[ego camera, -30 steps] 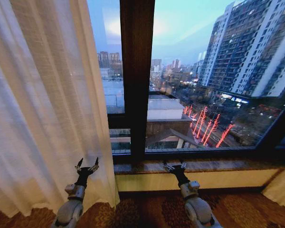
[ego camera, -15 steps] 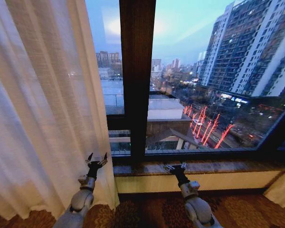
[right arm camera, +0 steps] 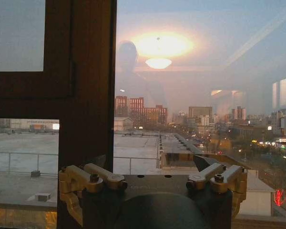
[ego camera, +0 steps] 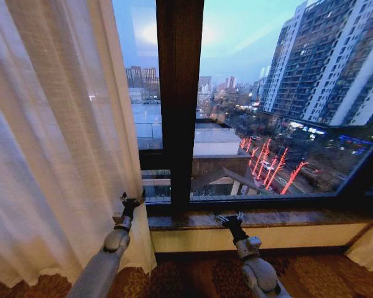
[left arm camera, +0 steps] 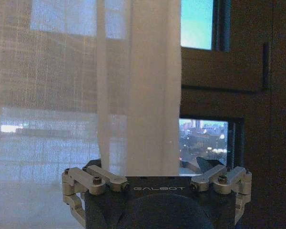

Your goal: Open the curtains by pulling them apart, changing their state from closed to fully open.

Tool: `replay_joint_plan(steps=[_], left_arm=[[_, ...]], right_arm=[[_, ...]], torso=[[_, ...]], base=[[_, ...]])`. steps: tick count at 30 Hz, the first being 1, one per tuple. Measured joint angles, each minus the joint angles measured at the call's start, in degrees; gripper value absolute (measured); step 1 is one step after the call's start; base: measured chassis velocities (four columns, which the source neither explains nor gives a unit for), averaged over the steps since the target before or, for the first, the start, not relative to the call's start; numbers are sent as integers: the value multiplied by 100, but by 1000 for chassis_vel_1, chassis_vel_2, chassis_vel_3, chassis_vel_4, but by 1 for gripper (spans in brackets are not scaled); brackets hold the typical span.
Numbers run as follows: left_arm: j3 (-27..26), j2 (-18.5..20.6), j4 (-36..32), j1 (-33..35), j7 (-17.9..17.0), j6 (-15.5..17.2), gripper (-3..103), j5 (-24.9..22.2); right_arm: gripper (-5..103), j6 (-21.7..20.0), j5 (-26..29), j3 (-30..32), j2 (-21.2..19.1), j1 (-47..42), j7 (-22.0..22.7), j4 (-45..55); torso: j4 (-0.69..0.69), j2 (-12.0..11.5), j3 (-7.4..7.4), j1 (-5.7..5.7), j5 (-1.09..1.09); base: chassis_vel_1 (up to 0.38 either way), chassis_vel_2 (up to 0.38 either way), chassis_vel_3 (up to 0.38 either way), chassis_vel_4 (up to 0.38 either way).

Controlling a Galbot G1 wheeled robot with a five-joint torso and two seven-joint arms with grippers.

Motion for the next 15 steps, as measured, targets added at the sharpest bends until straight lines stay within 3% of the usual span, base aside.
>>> replay_joint_plan(steps=[7,14,15], left_arm=[[-15,-31,194,-86,24,-17,101,96],[-134,12,326,-123,136,-182,70,137],[-139,12,327,-123,136,-186,70,133]], right_arm=[[100,0,0,0,0,0,0,0],[100,0,0,0,0,0,0,0],[100,0,0,0,0,0,0,0]], torso=[[0,0,0,0,0],[0,-1,0,0,0],[1,-1,0,0,0]], base=[[0,0,0,0],[0,0,0,0],[0,0,0,0]])
